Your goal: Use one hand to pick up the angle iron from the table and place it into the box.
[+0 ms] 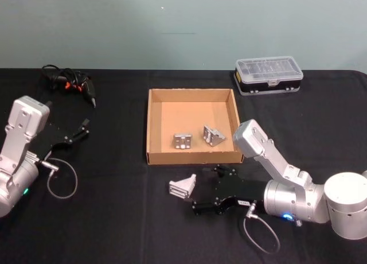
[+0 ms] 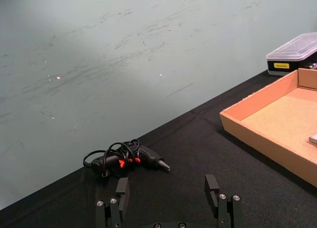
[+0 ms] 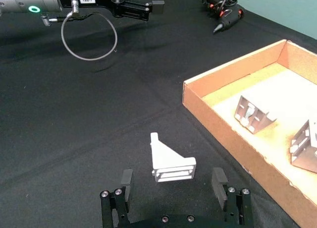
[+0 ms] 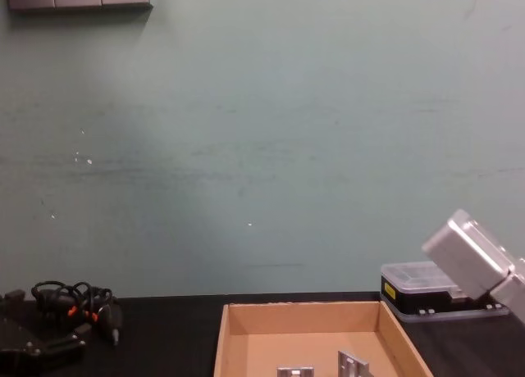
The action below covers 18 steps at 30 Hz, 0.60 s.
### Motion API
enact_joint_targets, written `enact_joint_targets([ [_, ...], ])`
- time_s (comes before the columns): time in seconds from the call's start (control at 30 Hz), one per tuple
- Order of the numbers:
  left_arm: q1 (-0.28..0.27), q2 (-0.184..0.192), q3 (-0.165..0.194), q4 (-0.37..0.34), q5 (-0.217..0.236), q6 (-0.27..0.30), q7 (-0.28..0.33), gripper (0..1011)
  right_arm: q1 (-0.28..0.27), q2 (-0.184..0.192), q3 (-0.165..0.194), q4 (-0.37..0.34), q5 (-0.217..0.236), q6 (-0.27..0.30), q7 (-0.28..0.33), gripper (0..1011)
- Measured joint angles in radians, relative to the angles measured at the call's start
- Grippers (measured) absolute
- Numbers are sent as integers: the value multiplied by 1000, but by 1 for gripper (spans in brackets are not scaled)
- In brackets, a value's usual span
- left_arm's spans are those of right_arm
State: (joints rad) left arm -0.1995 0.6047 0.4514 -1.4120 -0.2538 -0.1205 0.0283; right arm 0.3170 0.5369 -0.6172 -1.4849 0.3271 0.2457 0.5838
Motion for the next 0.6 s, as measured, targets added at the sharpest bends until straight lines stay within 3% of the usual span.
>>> enact_joint_targets([
  [0.6, 0, 0, 0, 0, 0, 0, 0, 1000, 53, -50, -23, 63, -24, -1, 19, 1004],
])
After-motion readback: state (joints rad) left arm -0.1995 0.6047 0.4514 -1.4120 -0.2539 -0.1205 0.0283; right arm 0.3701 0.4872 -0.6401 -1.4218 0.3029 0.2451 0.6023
